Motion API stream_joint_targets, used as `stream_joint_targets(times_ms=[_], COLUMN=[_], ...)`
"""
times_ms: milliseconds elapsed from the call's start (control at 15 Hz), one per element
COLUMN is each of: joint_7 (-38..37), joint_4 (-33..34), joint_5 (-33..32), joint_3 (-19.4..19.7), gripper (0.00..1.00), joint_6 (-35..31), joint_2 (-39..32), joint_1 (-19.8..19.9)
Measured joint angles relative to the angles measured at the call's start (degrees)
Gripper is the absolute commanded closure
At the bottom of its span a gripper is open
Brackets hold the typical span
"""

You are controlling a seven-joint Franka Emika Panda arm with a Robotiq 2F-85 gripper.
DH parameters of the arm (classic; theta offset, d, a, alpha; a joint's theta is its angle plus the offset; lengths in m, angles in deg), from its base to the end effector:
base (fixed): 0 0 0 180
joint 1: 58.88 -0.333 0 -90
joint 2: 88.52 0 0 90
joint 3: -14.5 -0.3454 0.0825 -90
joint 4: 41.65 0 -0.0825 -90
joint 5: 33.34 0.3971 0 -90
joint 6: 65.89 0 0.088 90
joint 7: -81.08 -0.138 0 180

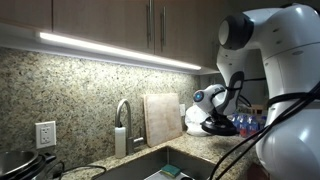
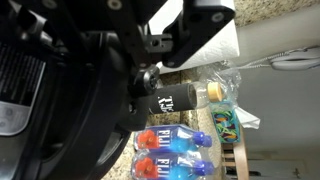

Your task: Put the black lid on the rice cooker.

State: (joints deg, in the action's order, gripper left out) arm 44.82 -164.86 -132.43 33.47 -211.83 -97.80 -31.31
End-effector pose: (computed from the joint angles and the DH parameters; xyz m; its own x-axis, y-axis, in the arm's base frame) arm 0.4165 -0.4411 0.3486 0.9988 0.0472 0.0139 0.0093 -0.4590 0.8884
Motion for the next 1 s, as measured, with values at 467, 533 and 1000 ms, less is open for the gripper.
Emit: stream_joint_targets(times_ms=[467, 533, 1000], joint_7=[15.41, 17.81, 22.29], joint_4=[-7.55, -9.00, -20.34], joint_5=[1.10, 1.19, 0.94], joint_3=[-0.89, -1.22, -3.88], gripper=[0.98, 0.98, 0.90], joint_6=[5.43, 5.42, 4.57], joint_2=[10.67, 12.35, 26.41], joint_1=[-6.69, -7.57, -13.33])
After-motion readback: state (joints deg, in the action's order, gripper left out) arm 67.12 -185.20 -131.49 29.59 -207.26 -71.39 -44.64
